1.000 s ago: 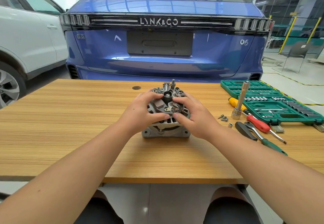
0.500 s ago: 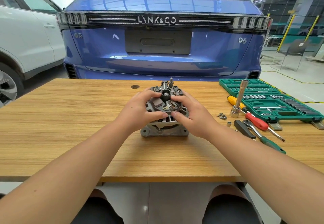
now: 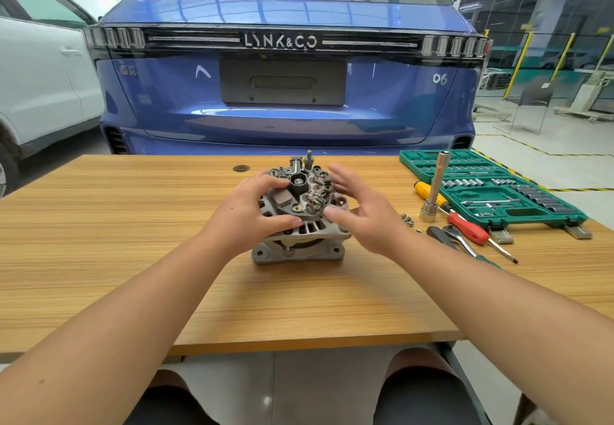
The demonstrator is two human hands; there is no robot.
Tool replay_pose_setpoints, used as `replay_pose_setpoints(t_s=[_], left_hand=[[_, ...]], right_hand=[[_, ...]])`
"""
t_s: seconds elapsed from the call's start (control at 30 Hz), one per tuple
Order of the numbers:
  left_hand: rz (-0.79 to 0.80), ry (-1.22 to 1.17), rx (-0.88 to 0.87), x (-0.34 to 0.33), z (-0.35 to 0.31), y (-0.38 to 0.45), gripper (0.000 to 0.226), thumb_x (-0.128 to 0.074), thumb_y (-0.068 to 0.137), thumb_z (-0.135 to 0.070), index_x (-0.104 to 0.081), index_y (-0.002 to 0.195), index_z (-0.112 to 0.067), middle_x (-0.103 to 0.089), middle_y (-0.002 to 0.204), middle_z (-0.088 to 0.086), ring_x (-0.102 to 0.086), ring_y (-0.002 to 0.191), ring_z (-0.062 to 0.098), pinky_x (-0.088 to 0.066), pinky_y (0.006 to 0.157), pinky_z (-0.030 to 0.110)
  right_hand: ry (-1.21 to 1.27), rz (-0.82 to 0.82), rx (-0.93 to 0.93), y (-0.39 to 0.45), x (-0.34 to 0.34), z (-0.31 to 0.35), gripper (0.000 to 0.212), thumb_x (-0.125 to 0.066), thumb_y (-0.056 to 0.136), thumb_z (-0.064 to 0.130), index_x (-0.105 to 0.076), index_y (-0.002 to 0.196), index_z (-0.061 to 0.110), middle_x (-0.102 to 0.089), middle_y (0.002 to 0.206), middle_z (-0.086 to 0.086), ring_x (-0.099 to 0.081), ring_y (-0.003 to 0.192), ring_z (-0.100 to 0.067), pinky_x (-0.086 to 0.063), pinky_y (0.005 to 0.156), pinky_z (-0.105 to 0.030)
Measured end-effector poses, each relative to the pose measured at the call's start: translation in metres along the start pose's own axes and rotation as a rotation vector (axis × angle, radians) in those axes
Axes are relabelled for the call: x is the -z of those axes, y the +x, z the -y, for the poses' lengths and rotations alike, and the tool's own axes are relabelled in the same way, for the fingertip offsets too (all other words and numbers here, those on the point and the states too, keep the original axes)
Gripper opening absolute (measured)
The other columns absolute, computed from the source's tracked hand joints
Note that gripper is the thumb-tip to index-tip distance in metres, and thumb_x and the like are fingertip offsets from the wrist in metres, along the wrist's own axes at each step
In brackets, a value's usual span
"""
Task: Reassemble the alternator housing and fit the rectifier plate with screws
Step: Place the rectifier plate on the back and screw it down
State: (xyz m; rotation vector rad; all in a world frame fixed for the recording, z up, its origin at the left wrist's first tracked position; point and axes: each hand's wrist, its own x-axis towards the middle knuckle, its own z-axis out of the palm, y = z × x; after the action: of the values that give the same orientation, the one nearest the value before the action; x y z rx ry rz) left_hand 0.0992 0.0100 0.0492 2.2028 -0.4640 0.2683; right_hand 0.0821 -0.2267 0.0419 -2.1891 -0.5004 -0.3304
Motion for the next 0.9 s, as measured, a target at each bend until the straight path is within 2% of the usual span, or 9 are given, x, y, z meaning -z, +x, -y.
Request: replay_pose_setpoints(t_s=[0.1,0.17,0.2,0.3,0.37,0.5,0.57,0.73,0.9], left_hand=[[0.011,0.011,0.012,0.000,-0.001,0.000,0.064,-0.090,0.071,-0.045,-0.052,0.121,-0.055,-0.041,0.142,-0.023,-0.049,0.127,0.011,-0.043,0.112,0.042],[0.013,0.013,0.017,0.000,-0.001,-0.001,0.063,-0.090,0.071,-0.045,-0.051,0.120,-0.056,-0.042,0.154,-0.013,-0.049,0.134,0.017,-0.042,0.114,0.047],[0.007,0.013,0.016,0.000,-0.002,-0.001,0.063,-0.090,0.071,-0.045,-0.051,0.120,-0.056,-0.040,0.157,-0.010,-0.047,0.137,0.019,-0.041,0.115,0.048],[-0.006,0.005,0.012,0.000,-0.002,-0.003,0.063,-0.090,0.071,-0.044,-0.052,0.120,-0.055,-0.033,0.162,-0.009,-0.042,0.142,0.019,-0.037,0.118,0.047],[-0.002,-0.001,0.016,-0.001,-0.002,-0.003,0.063,-0.090,0.071,-0.045,-0.051,0.119,-0.056,-0.035,0.159,-0.012,-0.041,0.143,0.018,-0.036,0.118,0.046],[-0.008,-0.005,0.015,-0.001,0.000,-0.002,0.063,-0.090,0.071,-0.045,-0.051,0.119,-0.057,-0.035,0.158,-0.013,-0.040,0.143,0.016,-0.034,0.117,0.039],[-0.013,0.002,0.008,-0.001,0.000,-0.002,0.063,-0.090,0.071,-0.045,-0.051,0.120,-0.057,-0.034,0.161,-0.010,-0.038,0.144,0.017,-0.034,0.118,0.040],[-0.007,-0.002,0.010,-0.002,-0.002,-0.002,0.063,-0.090,0.071,-0.045,-0.051,0.118,-0.058,-0.032,0.162,-0.010,-0.037,0.146,0.017,-0.033,0.120,0.045],[-0.009,-0.008,0.002,-0.002,-0.001,-0.002,0.064,-0.090,0.070,-0.045,-0.050,0.118,-0.060,-0.032,0.161,-0.011,-0.035,0.146,0.016,-0.032,0.121,0.045]], right_hand=[[0.127,-0.220,-0.131,0.011,0.023,-0.007,0.043,-0.051,0.093,0.041,-0.050,0.136,0.035,-0.066,0.118,0.013,-0.067,0.104,-0.012,-0.059,0.081,-0.033],[-0.033,-0.358,-0.271,0.024,0.045,-0.017,0.020,-0.050,0.098,0.025,-0.063,0.113,0.026,-0.070,0.100,0.008,-0.068,0.094,-0.019,-0.059,0.078,-0.041],[-0.156,-0.355,-0.360,0.029,0.056,-0.025,0.019,-0.050,0.097,0.019,-0.066,0.106,0.023,-0.071,0.098,0.003,-0.067,0.092,-0.021,-0.058,0.080,-0.044],[-0.555,-0.046,-0.611,0.033,0.075,-0.047,0.024,-0.050,0.097,0.011,-0.071,0.108,0.012,-0.069,0.102,-0.008,-0.063,0.092,-0.025,-0.056,0.078,-0.038],[-0.723,0.088,-0.675,0.027,0.078,-0.056,0.025,-0.052,0.096,0.008,-0.072,0.112,0.009,-0.068,0.102,-0.009,-0.063,0.092,-0.026,-0.055,0.077,-0.035],[-0.838,0.152,-0.721,0.021,0.078,-0.067,0.023,-0.053,0.095,0.008,-0.070,0.111,0.007,-0.067,0.105,-0.013,-0.065,0.092,-0.028,-0.061,0.083,-0.039],[-0.856,0.181,-0.733,0.020,0.078,-0.068,0.023,-0.054,0.096,0.010,-0.069,0.113,0.007,-0.067,0.108,-0.014,-0.065,0.094,-0.029,-0.061,0.085,-0.040],[-0.925,0.302,-0.735,0.022,0.074,-0.065,0.033,-0.046,0.103,0.012,-0.062,0.131,0.008,-0.061,0.125,-0.015,-0.060,0.115,-0.033,-0.055,0.097,-0.043],[-0.893,0.277,-0.731,0.021,0.072,-0.071,0.029,-0.052,0.102,0.019,-0.064,0.126,0.007,-0.064,0.118,-0.015,-0.062,0.106,-0.030,-0.057,0.093,-0.042]])
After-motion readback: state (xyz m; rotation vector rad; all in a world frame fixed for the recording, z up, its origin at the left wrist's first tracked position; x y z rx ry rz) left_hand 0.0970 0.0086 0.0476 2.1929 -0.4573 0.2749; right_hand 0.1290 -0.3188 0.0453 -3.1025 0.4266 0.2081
